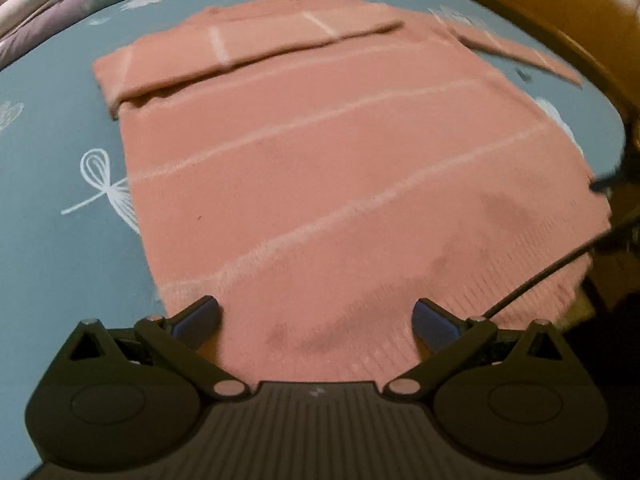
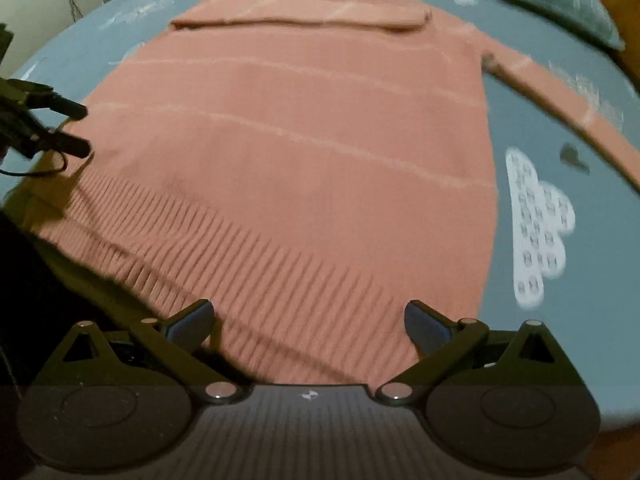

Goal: Fold clothes

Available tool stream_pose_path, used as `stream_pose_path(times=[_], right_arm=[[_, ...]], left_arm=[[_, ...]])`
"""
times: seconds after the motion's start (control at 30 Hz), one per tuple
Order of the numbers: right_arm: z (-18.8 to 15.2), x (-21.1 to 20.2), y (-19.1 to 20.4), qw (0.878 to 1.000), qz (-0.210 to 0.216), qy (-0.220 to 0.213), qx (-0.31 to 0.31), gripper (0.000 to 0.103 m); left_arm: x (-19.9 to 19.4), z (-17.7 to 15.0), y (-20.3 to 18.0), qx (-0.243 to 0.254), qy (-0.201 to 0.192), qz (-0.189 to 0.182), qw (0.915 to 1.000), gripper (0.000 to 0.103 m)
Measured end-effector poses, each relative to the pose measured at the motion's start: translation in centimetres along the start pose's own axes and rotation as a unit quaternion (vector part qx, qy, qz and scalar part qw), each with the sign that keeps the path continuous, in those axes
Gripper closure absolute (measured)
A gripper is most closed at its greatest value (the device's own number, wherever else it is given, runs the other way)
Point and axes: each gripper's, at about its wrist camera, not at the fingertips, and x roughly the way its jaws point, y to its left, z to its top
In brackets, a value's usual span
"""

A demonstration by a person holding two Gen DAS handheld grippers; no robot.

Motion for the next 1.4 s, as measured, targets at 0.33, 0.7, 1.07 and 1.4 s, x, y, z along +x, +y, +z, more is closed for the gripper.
stream_pose_path(times=[0.33,0.7,1.07,1.4], right_arm=[[2.3,1.9,-0.7,0.999,0.014,-0.014,0.032,0.0],[10.1,1.5,-4.8,0.993,0.033,-0.113,-0.025,0.0],[12.9,6.2,-11.1,0.992,0.078,-0.1,-0.02,0.007],[18.7,9.8,-12.4,0.985,0.08,-0.144,0.053,0.003]], left_arm=[[2.1,4.6,-0.8,-0.004,-0.017,-0.034,0.9993,0.001],[2.6,8.5,-2.4,-0.036,-0.038,0.043,0.9977,0.001],[3.2,7.9,-4.0,-0.145,-0.008,0.115,0.9828,0.001],[4.4,8.7,-2.4,-0.198,0.01,0.105,0.9745,0.001]])
